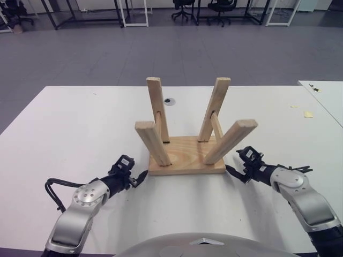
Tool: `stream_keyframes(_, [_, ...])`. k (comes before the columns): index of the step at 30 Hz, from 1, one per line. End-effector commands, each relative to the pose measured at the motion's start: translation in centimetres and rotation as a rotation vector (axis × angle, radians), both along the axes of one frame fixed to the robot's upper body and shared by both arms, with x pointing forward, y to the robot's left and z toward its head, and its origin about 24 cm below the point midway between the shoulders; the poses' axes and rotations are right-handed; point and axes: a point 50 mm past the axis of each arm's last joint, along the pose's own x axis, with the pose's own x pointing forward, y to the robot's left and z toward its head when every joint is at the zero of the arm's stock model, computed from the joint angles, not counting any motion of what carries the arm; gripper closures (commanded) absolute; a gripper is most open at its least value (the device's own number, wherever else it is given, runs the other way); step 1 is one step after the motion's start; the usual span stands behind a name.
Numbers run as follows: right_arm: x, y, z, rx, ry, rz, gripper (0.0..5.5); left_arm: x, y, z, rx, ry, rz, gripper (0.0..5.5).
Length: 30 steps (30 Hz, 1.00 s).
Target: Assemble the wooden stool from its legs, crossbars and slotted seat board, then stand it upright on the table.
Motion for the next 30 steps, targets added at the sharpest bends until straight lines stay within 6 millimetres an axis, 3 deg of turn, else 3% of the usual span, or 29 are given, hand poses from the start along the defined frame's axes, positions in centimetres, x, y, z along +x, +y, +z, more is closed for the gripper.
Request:
stream_keyframes(1, [-1.4,1.8,4.1,0.161,0.029,0.206,1.42,-1.9,-1.9,4.6,-0.210,-0.019,-0.296,1.61])
stream_keyframes(6, [-2.0,0.4,6.7,0.177,0.047,0.203,1.42,-3.3,-1.7,7.2,-0.260,-0.006,-0.393,1.61])
stream_keyframes(12, [-3.6,-0.3,8.7,0.182,0.096,0.229,1.42,-2.1,0.8,9.1,-0.199,-0.054,-0.354,1.61])
stream_keyframes(16, [-4.2,-1.1,7.0,0.105,0.166,0.199,1.42,-2.6,1.6,7.5,-0.138,0.050,-0.358,1.61])
stream_keyframes(21, [-4.1,-4.2,5.2,-0.100,0.200,0.163,1.42,-3.7,3.7,5.8,-0.030,0.232,-0.450,1.61])
stream_keyframes(29, [-1.7,-1.2,5.3,0.028,0.141,0.469,1.42,-1.0,0.7,5.2,-0.182,0.110,-0.595,1.61])
stream_keyframes(30, [-1.4,-0.9,5.3,0.038,0.135,0.491,1.63,-0.6,0.4,5.0,-0.175,0.102,-0.611,1.83])
